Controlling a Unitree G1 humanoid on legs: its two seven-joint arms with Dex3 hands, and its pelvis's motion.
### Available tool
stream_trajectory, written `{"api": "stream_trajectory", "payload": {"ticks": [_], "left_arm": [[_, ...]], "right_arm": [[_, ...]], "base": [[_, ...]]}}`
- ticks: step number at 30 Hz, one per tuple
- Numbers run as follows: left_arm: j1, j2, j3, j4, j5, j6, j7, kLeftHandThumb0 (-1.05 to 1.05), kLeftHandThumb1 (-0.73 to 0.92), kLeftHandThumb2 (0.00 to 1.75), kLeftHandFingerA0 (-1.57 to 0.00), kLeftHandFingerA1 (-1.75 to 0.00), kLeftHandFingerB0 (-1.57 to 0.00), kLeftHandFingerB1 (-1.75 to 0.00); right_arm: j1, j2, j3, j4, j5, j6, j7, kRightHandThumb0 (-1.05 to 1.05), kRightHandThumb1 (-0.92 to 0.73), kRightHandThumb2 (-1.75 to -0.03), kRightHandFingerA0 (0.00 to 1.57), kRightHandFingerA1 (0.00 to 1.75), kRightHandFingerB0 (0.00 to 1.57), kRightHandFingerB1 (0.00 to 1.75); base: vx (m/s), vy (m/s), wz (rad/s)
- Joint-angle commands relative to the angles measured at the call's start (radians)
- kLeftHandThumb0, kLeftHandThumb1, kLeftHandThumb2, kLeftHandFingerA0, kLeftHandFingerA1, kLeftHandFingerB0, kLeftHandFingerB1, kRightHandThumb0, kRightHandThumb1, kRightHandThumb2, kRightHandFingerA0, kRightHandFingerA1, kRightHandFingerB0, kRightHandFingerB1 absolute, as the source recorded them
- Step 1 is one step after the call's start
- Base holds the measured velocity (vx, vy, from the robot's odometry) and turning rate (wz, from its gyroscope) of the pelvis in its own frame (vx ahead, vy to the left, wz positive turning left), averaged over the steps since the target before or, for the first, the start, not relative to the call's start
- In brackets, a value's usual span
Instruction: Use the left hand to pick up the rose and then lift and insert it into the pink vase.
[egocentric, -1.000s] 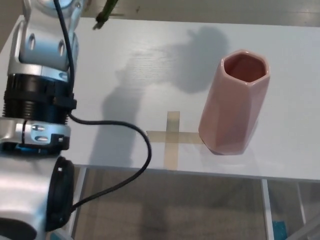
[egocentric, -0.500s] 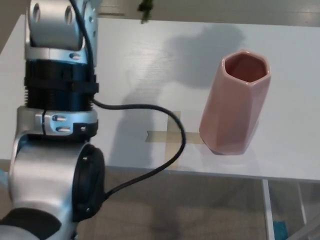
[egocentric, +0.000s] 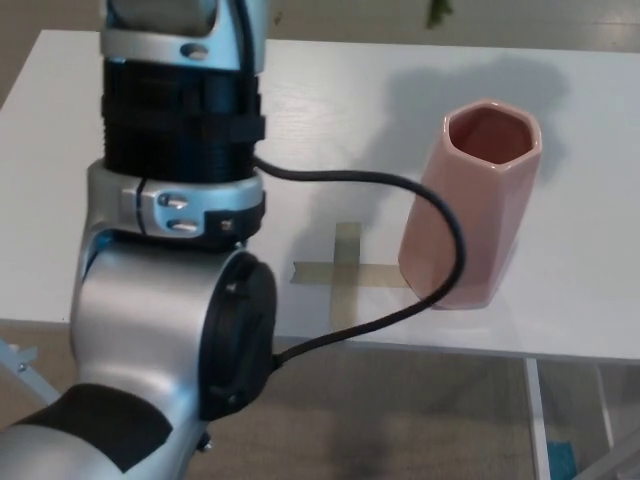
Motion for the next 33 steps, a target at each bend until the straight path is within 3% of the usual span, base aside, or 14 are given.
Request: {"api": "stream_trajectory", "payload": {"ticks": [1, 11, 33], "left_arm": [[-0.043, -0.031, 0.017, -0.01, -0.105, 0.101, 0.044, -0.17, 0.81, 0.69, -0.95, -1.5, -0.81, -0.93], [-0.006, -0.081, -0.017, -0.079, -0.16, 0.138, 0.07, -0.16, 0.82, 0.68, -0.95, -1.5, -0.81, -0.92], [0.099, -0.069, -0.128, -0.1, -0.149, 0.11, 0.086, -0.14, 0.82, 0.69, -0.9, -1.52, -0.79, -0.96]], "right_arm": [[0.018, 0.003, -0.002, 0.001, 0.015, 0.009, 0.015, -0.31, -0.65, -0.58, 0.7, 0.5, 0.58, 0.44], [0.012, 0.009, -0.009, 0.003, 0.02, 0.007, 0.018, -0.31, -0.65, -0.58, 0.72, 0.5, 0.58, 0.45], [0.014, 0.01, -0.002, 0.002, 0.017, 0.005, 0.016, -0.31, -0.65, -0.58, 0.7, 0.5, 0.57, 0.44]], "base": [[0.0, 0.0, 0.0], [0.0, 0.0, 0.0], [0.0, 0.0, 0.0]]}}
